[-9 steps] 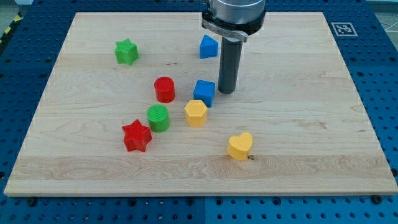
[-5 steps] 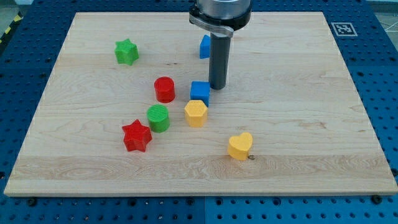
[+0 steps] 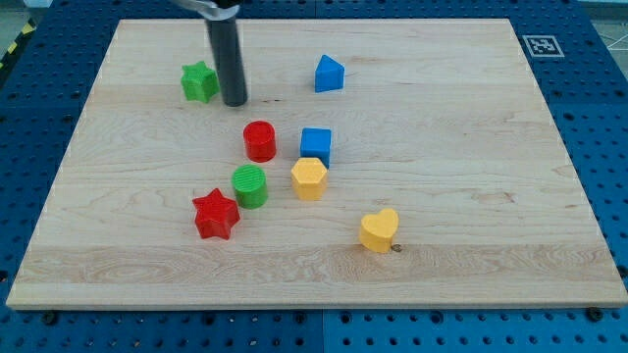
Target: Move red star to the bottom center
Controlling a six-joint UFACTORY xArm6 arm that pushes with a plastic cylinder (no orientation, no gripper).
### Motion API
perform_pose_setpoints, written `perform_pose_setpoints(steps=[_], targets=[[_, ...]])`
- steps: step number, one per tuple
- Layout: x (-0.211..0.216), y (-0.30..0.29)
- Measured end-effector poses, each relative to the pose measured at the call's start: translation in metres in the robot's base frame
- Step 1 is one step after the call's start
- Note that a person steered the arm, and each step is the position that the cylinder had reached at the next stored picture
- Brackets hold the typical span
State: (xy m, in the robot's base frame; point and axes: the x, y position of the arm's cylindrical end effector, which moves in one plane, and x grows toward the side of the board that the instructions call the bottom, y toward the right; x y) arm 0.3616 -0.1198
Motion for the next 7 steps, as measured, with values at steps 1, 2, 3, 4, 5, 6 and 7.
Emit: perform_pose_setpoints(steps=[1, 2, 3, 4, 5, 6, 7], targets=[[0.018, -0.026], [0.037, -0.028], [0.037, -0.028], [0.045, -0.030], [0.074, -0.030], [0.101, -0.027], [0.131, -0.022]])
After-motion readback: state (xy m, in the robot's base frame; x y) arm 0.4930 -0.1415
